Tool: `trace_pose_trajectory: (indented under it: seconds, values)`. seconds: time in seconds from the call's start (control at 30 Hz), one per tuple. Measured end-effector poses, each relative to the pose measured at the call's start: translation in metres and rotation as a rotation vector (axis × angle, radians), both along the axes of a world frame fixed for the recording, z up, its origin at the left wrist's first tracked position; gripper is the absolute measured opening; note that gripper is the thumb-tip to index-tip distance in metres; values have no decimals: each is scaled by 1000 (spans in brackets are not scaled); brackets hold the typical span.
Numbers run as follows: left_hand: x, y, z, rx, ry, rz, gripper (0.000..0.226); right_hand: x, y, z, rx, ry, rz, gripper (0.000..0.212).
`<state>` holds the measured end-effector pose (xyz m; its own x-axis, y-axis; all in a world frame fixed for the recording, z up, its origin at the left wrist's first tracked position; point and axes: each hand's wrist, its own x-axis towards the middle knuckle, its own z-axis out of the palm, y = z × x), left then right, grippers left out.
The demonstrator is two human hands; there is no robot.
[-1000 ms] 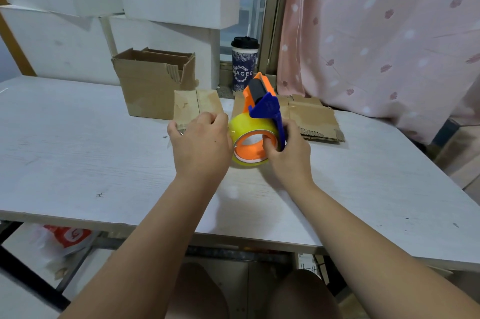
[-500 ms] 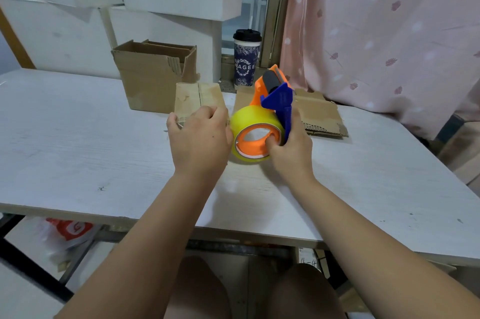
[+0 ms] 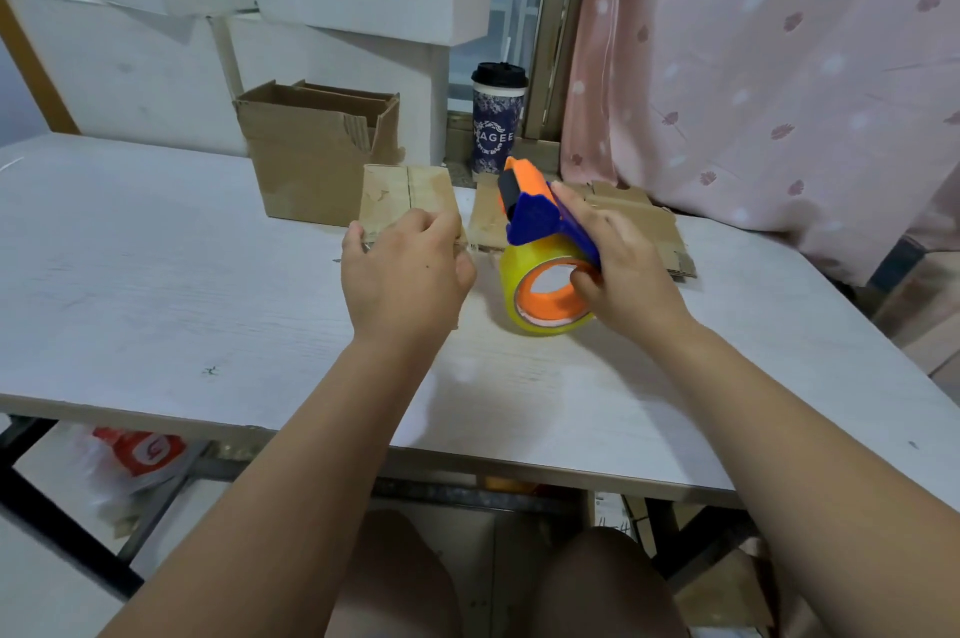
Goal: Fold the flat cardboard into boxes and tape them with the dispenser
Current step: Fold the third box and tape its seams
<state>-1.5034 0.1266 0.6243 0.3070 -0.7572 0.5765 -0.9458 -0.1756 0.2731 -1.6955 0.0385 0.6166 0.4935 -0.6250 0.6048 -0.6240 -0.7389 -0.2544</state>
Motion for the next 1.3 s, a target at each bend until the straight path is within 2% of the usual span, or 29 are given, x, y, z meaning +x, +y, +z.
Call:
trace_pose_trajectory:
  seconds: [0.23,0.43,0.5,0.7,0.83,1.03,1.17,1.3]
  values:
    - [3,-1,2,15,39,-31,14,-8,-8,16,-106,163,-47,88]
    - [4,-2,-4,-24,-10,-23,14,-19,-9,18,65,-7,31,91]
    - [6,-4,-5,-35,-9,-32,13,-21,-7,20,63,8,28,92]
    - [10,-6,-2,-49,28,-62,11,-23,-1,27,11,344,-12,101]
    - [11,-6,-2,-38,24,-70,10,-28,5,30,-38,439,-44,103]
    - [12,-3,0,-51,41,-85,10,-19,7,51,-171,596,-105,87]
    - [14,-4,2,-15,37,-91,14,-14,3,71,-67,646,-32,90]
    - [15,-5,0,-27,36,-95,15,-25,-5,79,124,463,57,99]
